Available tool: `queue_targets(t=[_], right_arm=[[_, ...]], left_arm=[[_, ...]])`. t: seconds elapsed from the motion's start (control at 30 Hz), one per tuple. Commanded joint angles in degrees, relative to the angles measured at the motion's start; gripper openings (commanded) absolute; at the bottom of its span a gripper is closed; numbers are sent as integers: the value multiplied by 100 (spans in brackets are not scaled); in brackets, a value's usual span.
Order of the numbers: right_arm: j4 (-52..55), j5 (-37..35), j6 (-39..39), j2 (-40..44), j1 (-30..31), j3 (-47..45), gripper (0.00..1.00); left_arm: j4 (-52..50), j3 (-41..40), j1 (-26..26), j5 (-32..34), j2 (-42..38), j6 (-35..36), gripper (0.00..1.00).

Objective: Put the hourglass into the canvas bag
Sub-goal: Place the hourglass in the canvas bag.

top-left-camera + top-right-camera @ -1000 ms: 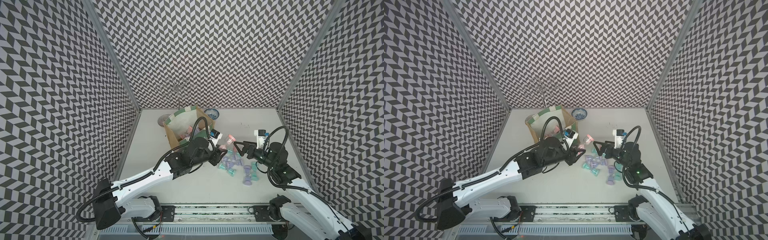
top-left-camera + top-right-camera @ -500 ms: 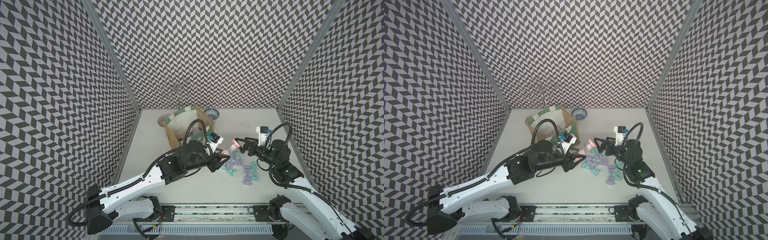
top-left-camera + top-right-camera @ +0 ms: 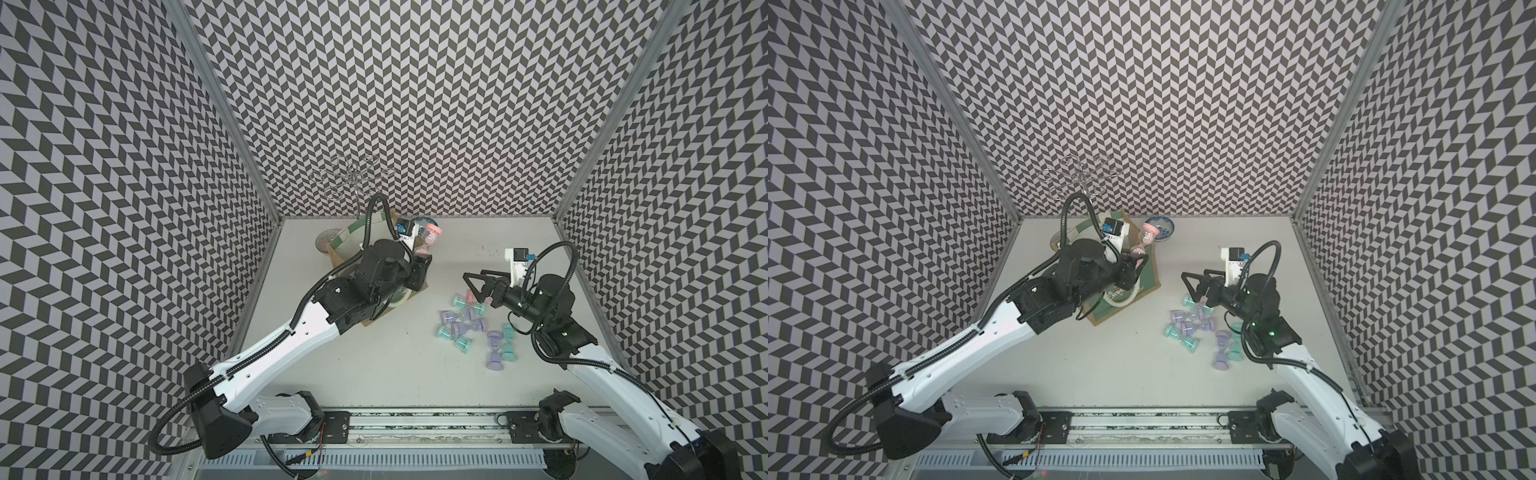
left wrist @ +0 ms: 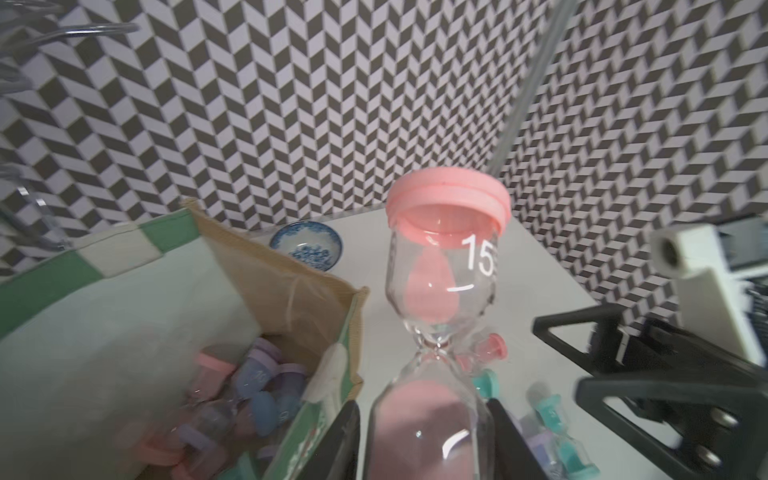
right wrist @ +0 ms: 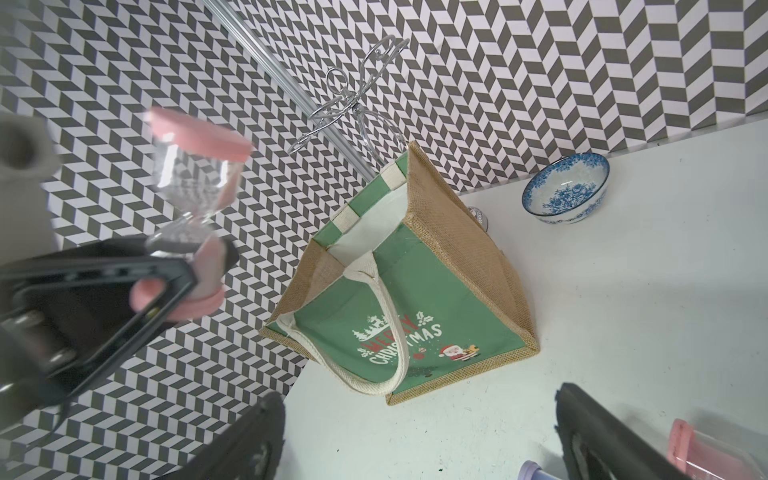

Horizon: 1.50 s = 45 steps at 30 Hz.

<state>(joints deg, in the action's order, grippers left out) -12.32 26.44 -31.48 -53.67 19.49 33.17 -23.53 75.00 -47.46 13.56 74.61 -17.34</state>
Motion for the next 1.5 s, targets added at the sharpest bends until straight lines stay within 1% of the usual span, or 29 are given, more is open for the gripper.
queue_targets(t=[0.0, 0.1, 0.23, 0.33, 0.37, 0.43, 0.53, 0.73, 0.9, 1.07, 1.2, 1.33, 1.47], right_arm=[[-622, 229, 43, -93, 91, 186, 99], [-659, 273, 133, -246, 181, 280, 99], [-674, 248, 307, -467, 420, 422, 99], [-543, 222, 502, -621, 626, 595, 99], [-497, 184, 572, -658, 690, 640, 99], [-465, 142, 614, -697, 765, 665, 99], [-483, 175, 654, -762, 807, 698, 99], [-528, 188, 679, -948, 918, 748, 99], [-545, 120, 664, -1075, 1008, 785, 99], [-513, 39, 692, -1103, 1022, 764, 99], [-525, 19, 653, -1111, 1022, 726, 99], [-528, -14, 652, -1087, 1015, 709, 99], [-525, -57, 615, -1043, 1018, 688, 99]], left_arm=[[-512, 340, 378, 385, 370, 94, 24], [-536, 470, 777, 409, 638, 150, 24], [-471, 590, 1397, -48, 1035, 257, 24], [-499, 736, 1800, -195, 1347, 319, 24], [-504, 790, 1943, -355, 1456, 336, 24], [-520, 878, 2148, -608, 1671, 355, 24], [-558, 958, 2317, -597, 1976, 412, 24], [-620, 867, 2421, -427, 2367, 387, 25], [-516, 597, 2435, -473, 2549, 302, 25], [-433, 414, 2430, -475, 2707, 259, 28], [-409, 321, 2429, -480, 2739, 228, 32], [-354, 171, 2441, -432, 2686, 199, 39], [-372, 173, 2435, -542, 2731, 197, 43]])
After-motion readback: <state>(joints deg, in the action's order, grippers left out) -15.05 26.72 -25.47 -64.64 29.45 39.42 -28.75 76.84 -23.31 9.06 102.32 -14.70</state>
